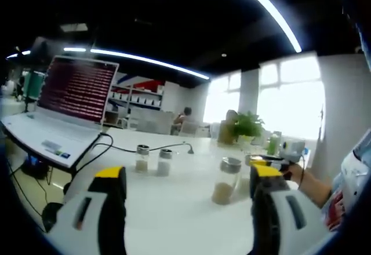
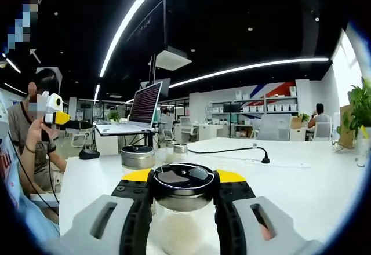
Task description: Rotate the seasoning bottle until the label or dispensing opening points toward the visible target arrow and the bottle remains upright within the marked orientation range
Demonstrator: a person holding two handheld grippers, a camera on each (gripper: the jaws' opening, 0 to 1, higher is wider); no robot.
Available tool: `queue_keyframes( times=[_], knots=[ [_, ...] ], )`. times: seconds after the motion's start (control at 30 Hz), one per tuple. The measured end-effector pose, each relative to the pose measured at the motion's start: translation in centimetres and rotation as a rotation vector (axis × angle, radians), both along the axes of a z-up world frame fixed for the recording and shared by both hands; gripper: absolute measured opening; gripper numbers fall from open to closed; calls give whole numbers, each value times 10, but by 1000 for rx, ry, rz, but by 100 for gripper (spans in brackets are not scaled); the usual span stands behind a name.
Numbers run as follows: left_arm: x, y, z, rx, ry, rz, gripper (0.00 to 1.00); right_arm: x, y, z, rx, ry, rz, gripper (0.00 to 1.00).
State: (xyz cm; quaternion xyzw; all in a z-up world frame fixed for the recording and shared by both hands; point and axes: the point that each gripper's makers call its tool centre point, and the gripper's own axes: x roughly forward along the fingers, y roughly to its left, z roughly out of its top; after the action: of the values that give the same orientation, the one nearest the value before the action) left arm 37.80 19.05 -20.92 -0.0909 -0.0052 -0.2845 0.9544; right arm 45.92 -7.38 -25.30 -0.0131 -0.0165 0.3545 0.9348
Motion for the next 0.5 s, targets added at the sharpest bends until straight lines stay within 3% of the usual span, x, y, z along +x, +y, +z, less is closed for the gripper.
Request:
queue_keyframes(
  times=[0.5],
  knots=[
    [-1,-7,-9,25,15,-6,93,-5,0,-4,4,1,-33,40]
  ],
)
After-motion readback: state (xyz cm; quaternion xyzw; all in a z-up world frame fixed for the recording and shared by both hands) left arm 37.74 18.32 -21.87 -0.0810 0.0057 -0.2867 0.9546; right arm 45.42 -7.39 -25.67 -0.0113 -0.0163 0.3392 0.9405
